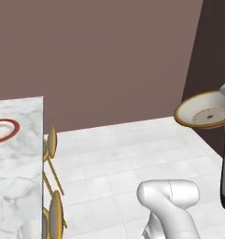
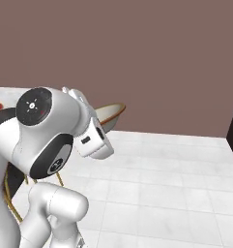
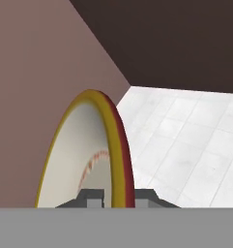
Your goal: Move the bowls from the cabinet to the plates on the dining table.
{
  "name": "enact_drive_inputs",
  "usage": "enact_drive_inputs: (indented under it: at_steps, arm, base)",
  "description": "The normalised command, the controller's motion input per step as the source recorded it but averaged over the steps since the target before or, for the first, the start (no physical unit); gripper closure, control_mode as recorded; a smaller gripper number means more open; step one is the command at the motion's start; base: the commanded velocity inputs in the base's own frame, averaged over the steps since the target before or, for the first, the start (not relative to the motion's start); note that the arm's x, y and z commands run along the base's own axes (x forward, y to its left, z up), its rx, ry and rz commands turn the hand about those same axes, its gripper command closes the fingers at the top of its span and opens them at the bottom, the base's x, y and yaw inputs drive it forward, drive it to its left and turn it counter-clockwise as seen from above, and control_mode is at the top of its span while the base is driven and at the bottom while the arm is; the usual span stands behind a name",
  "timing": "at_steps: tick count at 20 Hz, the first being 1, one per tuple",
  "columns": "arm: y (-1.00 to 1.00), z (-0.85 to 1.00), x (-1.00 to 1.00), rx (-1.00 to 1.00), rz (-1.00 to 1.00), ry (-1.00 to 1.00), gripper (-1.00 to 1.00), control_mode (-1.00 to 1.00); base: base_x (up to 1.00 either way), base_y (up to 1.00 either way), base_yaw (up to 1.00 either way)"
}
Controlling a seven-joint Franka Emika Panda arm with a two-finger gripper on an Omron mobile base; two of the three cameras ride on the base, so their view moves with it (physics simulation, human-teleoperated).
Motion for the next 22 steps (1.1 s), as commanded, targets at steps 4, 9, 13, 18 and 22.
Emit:
enact_drive_inputs:
  at_steps: [4, 9, 13, 18, 22]
  arm:
    - [0.00, 0.00, 0.00, 0.00, 0.00, 0.00, 1.00, 1.00]
    - [0.00, 0.00, 0.00, 0.00, 0.00, 0.00, 1.00, 1.00]
    - [0.00, 0.00, 0.00, 0.00, 0.00, 0.00, 1.00, 1.00]
    - [0.00, 0.00, 0.00, 0.00, 0.00, 0.00, 1.00, 1.00]
    - [0.00, 0.00, 0.00, 0.00, 0.00, 0.00, 1.00, 1.00]
  base:
    - [0.05, -0.25, 0.34]
    - [0.01, -0.18, 0.43]
    - [0.00, -0.06, 0.47]
    - [0.02, -0.02, 0.48]
    - [0.03, -0.01, 0.48]
